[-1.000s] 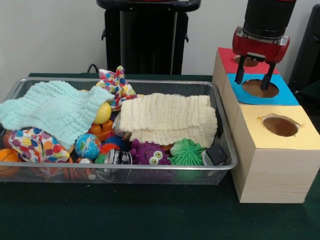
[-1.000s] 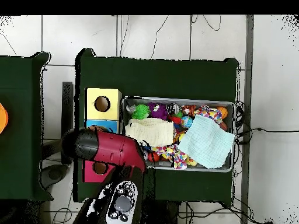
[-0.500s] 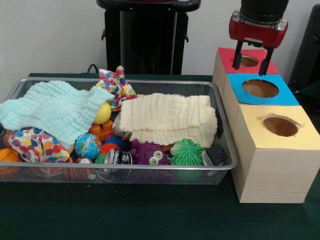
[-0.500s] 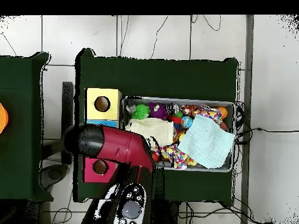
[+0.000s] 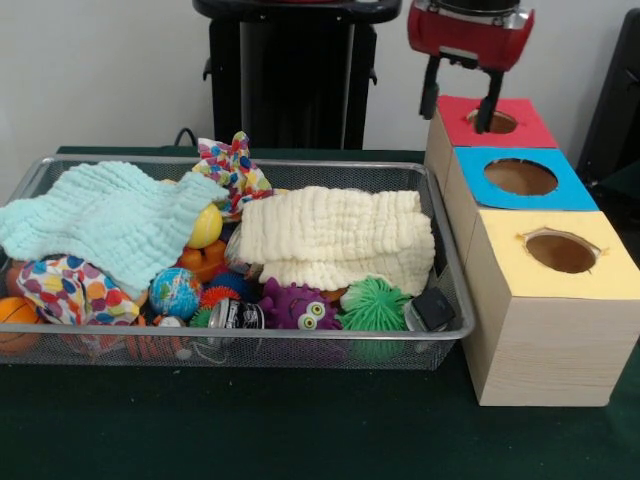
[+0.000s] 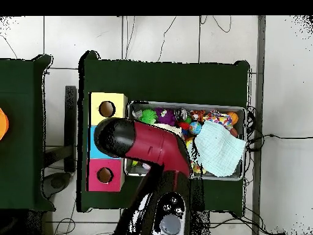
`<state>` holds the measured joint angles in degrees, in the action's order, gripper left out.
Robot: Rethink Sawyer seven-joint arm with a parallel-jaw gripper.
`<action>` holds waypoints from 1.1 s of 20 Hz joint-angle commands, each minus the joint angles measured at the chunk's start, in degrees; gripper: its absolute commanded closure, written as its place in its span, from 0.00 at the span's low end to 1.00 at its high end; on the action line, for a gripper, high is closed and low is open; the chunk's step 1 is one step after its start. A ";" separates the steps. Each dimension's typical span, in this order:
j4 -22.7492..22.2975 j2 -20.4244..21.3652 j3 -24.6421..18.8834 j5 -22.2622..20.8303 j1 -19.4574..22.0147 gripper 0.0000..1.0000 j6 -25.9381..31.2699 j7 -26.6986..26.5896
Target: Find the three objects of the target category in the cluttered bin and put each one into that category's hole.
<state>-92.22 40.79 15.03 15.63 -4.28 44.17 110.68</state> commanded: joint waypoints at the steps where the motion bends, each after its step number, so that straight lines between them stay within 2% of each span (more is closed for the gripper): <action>1: 1.96 -0.04 -6.15 -4.44 6.25 0.00 4.62 -5.32; 6: 2.86 -1.05 -8.79 -7.12 11.34 0.00 3.88 -9.00; 10: 3.29 -1.16 -10.25 -9.25 14.00 0.00 3.78 -9.89; 17: 1.50 0.83 -12.51 -12.49 16.63 0.00 3.56 -9.93; 22: -0.17 1.54 -14.70 -14.96 20.74 0.00 2.59 -12.51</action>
<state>-89.78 42.00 8.11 5.17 12.51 44.18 110.67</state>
